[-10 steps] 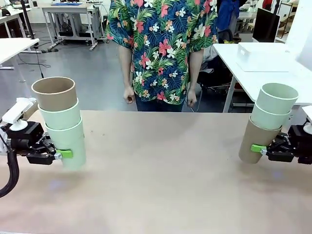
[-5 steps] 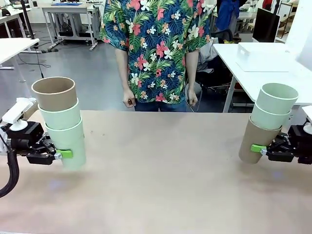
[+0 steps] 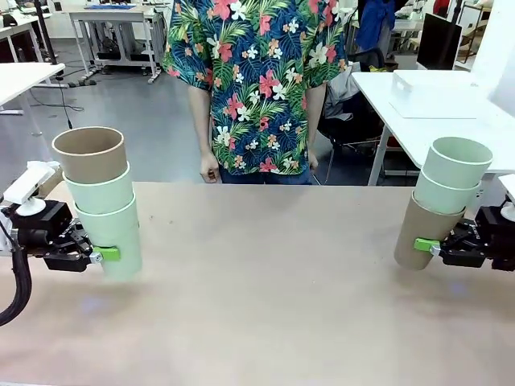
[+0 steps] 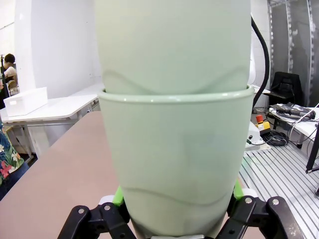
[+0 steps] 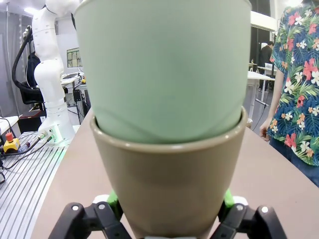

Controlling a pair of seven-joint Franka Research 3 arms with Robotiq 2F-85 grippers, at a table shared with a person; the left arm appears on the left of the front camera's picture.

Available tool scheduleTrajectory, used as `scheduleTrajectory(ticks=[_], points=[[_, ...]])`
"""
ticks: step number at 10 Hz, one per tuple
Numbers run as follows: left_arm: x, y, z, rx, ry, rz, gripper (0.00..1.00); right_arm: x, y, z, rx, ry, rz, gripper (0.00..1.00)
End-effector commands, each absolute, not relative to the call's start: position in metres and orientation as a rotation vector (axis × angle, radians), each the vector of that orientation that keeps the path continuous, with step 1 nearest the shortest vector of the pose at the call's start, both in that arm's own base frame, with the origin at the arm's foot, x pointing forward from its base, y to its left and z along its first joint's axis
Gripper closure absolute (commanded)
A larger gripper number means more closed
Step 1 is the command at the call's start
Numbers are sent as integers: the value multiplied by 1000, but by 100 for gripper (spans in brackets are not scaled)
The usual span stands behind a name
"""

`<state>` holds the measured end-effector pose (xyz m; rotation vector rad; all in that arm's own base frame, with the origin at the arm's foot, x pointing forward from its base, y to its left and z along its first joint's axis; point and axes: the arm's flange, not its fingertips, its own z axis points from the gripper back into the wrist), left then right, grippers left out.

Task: Stack the cups and store them in the basket.
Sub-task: Place the stack of Reusable plastic cups into the Pantry Basket.

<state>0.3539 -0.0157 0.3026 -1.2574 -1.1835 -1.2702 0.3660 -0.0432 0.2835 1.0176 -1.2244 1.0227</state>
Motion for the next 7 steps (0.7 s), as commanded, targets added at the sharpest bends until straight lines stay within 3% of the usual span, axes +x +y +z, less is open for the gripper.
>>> scheduleTrajectory(ticks=[1, 7], points=[[354, -17, 306, -1265, -1197, -1272, 15, 367, -43, 287, 1011, -1233, 1033, 15], [354, -17, 306, -1265, -1197, -1272, 15, 367, -43, 287, 1011, -1233, 1033, 15]])
